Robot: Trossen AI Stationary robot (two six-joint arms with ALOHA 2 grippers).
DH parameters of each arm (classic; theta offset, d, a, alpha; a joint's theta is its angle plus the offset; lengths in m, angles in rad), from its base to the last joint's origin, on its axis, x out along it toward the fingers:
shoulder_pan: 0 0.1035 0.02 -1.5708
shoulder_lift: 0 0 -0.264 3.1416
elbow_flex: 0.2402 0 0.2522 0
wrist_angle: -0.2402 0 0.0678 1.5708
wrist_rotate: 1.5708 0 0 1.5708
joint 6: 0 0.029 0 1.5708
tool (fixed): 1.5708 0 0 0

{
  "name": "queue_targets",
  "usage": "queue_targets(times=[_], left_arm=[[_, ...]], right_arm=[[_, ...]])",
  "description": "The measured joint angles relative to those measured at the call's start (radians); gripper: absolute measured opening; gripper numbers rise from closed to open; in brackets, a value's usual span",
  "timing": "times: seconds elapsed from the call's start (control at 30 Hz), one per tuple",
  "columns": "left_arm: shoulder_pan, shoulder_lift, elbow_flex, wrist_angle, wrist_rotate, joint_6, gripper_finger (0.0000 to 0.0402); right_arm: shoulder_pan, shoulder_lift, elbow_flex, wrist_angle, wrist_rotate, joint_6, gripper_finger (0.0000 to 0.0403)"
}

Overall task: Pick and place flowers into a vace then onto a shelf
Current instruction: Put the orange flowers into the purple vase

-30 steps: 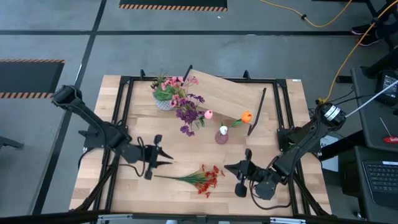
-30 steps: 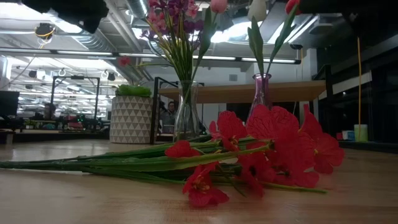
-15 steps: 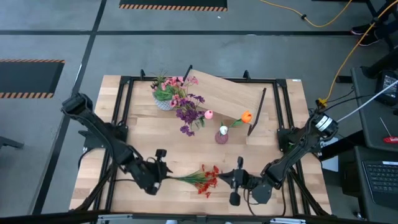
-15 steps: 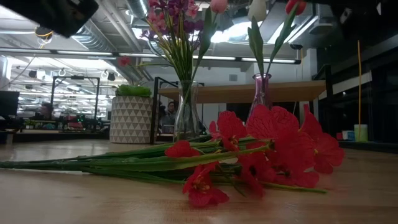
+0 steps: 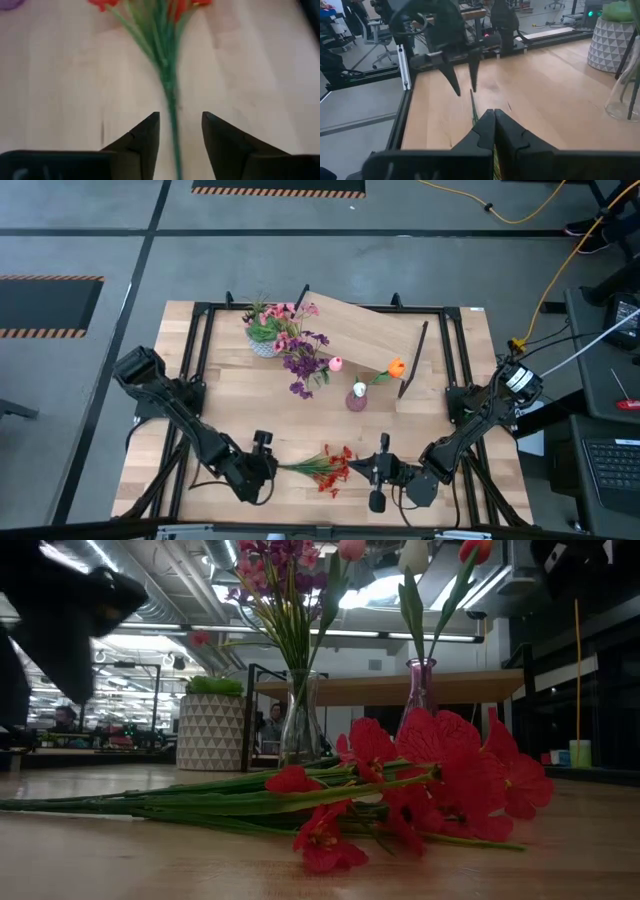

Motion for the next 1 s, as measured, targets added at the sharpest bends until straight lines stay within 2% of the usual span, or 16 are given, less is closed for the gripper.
queue_targets(times=[0.3, 0.5, 0.67, 0.87, 1.0], left_arm=[[0.059, 0.069, 0.0, 0.006, 0.065, -0.047, 0.0168], [0.075, 0.098, 0.0, 0.048, 0.073, -0.048, 0.0169], [0.078, 0.131, 0.0, 0.074, 0.12, -0.048, 0.0169], [0.077, 0.171, 0.004, 0.085, 0.107, -0.052, 0.0168], [0.083, 0.184, 0.005, 0.083, 0.124, -0.07, 0.0155]], right_arm=[[0.0, 0.001, 0.0, -0.001, 0.0, 0.0, 0.0013], [0.0, 0.024, 0.0, -0.004, 0.0, 0.0, 0.0014], [0.0, 0.028, 0.0, -0.002, 0.0, -0.002, 0.001], [-0.001, 0.028, 0.0, -0.002, 0.0, -0.003, 0.0006], [-0.001, 0.028, 0.0, -0.002, 0.0, -0.003, 0.0013]])
